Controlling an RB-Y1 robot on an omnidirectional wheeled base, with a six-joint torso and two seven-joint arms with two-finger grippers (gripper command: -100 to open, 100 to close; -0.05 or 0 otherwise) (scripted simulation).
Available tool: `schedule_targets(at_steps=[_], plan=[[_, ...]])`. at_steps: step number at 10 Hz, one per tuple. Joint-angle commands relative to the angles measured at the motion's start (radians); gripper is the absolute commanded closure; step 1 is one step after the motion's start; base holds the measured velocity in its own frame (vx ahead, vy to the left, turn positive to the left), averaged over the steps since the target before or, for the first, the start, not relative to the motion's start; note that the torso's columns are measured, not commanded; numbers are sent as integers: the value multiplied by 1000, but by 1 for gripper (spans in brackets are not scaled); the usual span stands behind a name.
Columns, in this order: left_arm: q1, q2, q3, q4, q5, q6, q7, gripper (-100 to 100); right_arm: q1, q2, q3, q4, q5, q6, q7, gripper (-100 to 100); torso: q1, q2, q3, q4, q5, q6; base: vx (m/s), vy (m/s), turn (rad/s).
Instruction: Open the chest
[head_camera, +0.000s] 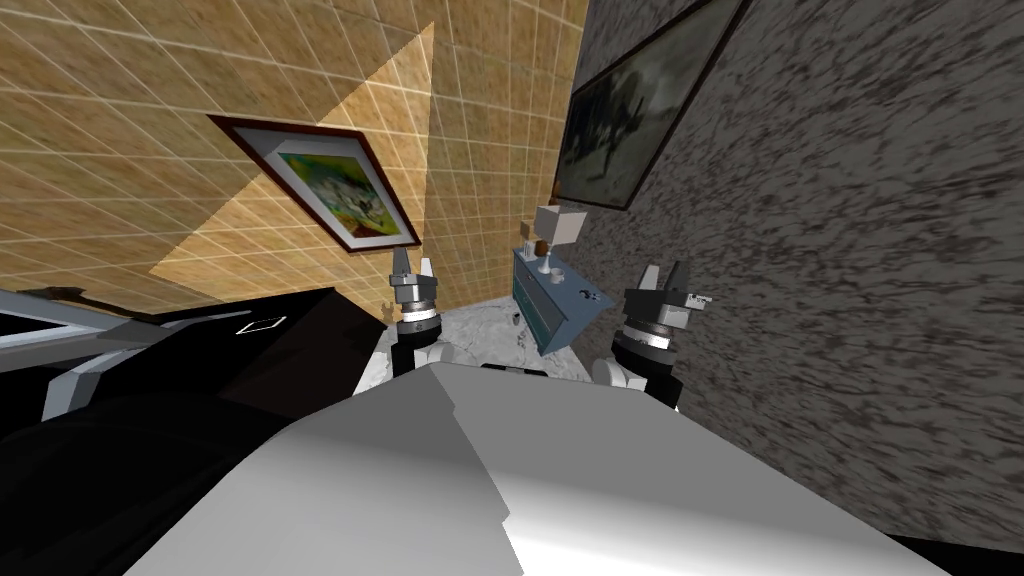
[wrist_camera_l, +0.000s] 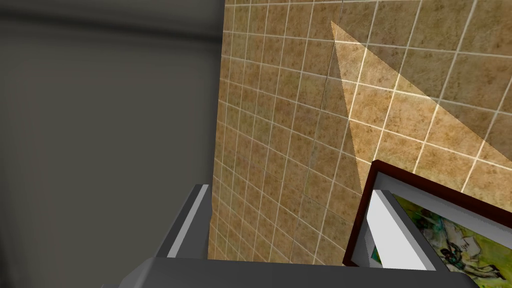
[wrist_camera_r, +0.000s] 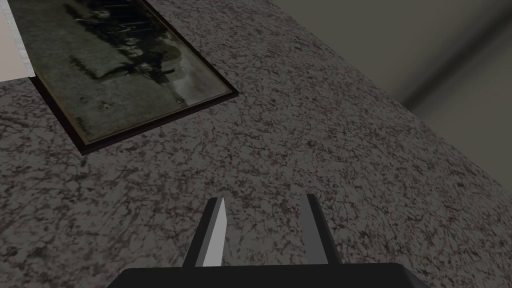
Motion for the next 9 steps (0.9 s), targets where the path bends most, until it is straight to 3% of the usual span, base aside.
schedule_targets(at_steps=[1, 2, 4, 9], plan=[[0, 0, 0, 0, 0, 0, 0, 0, 0, 0, 0, 0, 0, 0, 0, 0, 0, 74, -148, 74, 0, 0, 0, 0, 0], [0, 0, 0, 0, 0, 0, 0, 0, -7, -33, 0, 17, 8, 12, 45, -100, 0, 148, -295, 148, 0, 0, 38, 36, 57], [0, 0, 0, 0, 0, 0, 0, 0, -16, -69, 0, 42, 19, 30, 98, -100, 3, 188, -385, 190, 1, 0, 54, 58, 49], [0, 0, 0, 0, 0, 0, 0, 0, -27, -110, 0, 75, 34, 55, 207, -100, 0, 194, -389, 195, 0, 0, 43, 38, 28]])
